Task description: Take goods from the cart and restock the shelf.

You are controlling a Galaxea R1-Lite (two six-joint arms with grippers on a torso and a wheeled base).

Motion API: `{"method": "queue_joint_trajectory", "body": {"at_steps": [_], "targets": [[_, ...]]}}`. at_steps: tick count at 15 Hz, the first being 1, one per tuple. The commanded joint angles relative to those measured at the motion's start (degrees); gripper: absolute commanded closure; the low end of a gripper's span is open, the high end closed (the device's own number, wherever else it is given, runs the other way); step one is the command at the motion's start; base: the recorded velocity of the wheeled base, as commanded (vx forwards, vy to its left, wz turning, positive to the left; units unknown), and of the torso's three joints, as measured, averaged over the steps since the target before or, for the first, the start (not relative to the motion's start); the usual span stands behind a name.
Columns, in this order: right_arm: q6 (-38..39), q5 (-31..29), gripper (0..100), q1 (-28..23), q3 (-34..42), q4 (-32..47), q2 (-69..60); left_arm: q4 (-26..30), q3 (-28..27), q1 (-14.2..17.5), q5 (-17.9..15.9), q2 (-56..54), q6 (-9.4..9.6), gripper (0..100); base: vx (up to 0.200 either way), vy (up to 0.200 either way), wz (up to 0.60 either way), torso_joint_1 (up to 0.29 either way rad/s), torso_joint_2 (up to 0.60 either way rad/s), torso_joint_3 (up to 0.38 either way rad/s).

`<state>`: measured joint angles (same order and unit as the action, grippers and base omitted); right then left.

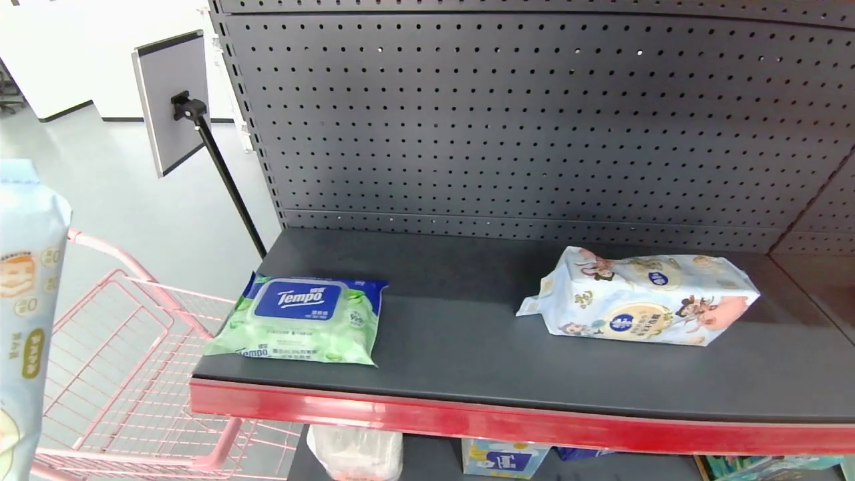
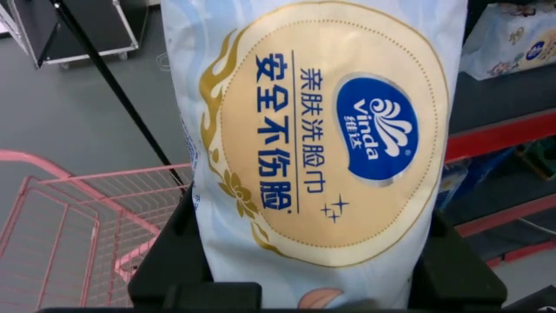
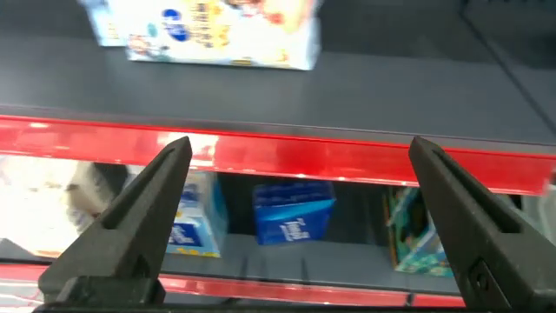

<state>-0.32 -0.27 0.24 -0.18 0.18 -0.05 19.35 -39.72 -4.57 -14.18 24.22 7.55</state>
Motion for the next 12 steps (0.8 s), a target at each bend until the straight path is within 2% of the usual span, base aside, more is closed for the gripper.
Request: {"method": "queue_joint_trajectory", "body": {"at_steps": [1,7,9,11,12], "targets": [[-0.03,0.00,0,0.02,0.01,-0.01,0.05,-0.01,-0.01,0.00,-0.06,0.12,0.01,100,0.000,-0.200,0.00,0.002,0.00,0.002],[-0.03,0.00,0,0.02,0.01,-0.01,0.05,-0.01,-0.01,0.00,-0.06,0.12,0.10,100,0.000,-0.200,0.00,0.002,0.00,0.005],[-0.03,0.00,0,0.02,0.01,0.08,0.05,-0.01,0.25,0.00,-0.15,0.39,1.42,100,0.000,-0.200,0.00,0.005,0.00,0.007],[-0.03,0.09,0,0.02,0.01,0.08,0.05,-0.01,0.43,0.00,-1.12,0.47,1.51,100,0.000,-0.200,0.00,0.005,0.00,0.005],[0.05,0.88,0,0.11,-1.93,-0.09,0.66,-0.01,0.34,0.00,-1.55,0.83,1.51,100,0.000,0.000,0.00,0.000,0.00,0.000]]}}
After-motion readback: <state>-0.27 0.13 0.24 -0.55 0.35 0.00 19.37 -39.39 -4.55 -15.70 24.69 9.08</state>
